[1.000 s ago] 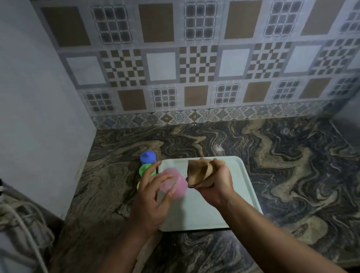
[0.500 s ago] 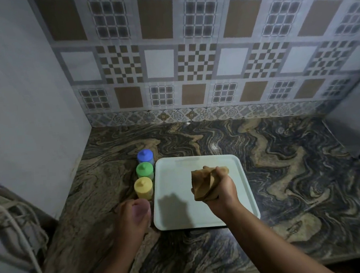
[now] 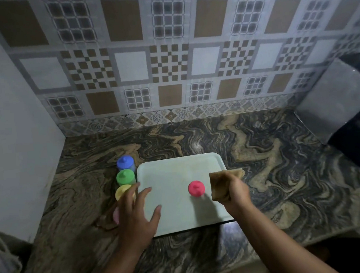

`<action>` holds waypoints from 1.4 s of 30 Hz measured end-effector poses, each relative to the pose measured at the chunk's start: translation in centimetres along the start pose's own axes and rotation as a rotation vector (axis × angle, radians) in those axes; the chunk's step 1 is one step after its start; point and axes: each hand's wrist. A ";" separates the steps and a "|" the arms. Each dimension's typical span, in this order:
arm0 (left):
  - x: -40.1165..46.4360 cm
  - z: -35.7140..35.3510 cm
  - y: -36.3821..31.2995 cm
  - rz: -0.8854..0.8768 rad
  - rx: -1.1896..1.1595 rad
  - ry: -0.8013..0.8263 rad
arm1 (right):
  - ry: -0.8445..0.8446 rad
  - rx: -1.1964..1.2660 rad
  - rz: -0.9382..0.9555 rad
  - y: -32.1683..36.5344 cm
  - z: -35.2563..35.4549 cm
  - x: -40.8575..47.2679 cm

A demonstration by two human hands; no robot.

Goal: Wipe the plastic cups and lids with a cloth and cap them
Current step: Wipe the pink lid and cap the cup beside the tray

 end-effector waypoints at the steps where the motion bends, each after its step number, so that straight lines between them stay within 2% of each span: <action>1: 0.8 -1.3 -1.0 -0.019 -0.037 0.082 | -0.038 0.021 -0.018 0.0 0.7 0.5; 3: 2.5 -4.2 -2.6 -0.008 -0.062 0.298 | -0.077 0.022 -0.050 0.2 2.1 1.2; 6: 4.7 -8.2 -4.2 0.005 0.028 0.578 | -0.099 0.012 -0.039 0.7 3.8 1.1; 11: 7.1 -13.1 -5.8 -0.061 0.183 0.723 | -0.135 0.079 -0.034 0.9 6.4 0.8; 17: 7.0 -14.9 -5.1 -0.098 0.212 0.634 | -0.108 0.092 -0.067 0.2 8.1 1.1; 21: 6.5 -14.0 -5.6 -0.058 0.166 0.631 | -0.093 0.052 -0.080 -0.3 7.8 1.1; 24: 6.2 -13.0 -6.8 0.011 -0.067 0.667 | -0.080 0.033 -0.102 -0.9 6.8 1.1; 26: 6.0 -12.1 -8.1 0.067 -0.273 0.764 | -0.047 0.017 -0.135 -1.4 6.0 0.9; 28: 5.6 -11.3 -9.0 0.052 -0.342 0.847 | 0.002 0.002 -0.153 -1.9 5.1 0.5; 30: 5.2 -10.8 -9.4 0.083 -0.411 0.846 | 0.032 0.003 -0.148 -2.3 4.6 0.4; 33: 5.0 -9.8 -9.8 0.236 -0.591 0.794 | 0.082 0.038 -0.136 -2.4 4.0 0.2; 38: 4.6 -8.1 -10.5 0.382 -0.699 0.717 | 0.224 0.036 -0.063 -2.8 3.6 -0.5; 42: 4.6 -6.8 -10.5 0.310 -0.648 0.689 | 0.215 0.028 -0.003 -3.1 3.1 -0.9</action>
Point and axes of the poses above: each hand's wrist, its own x-axis towards the middle knuckle, its own z-axis out of the back of the hand, y = z × x, and after that the axes turned 3 degrees about x, right-handed
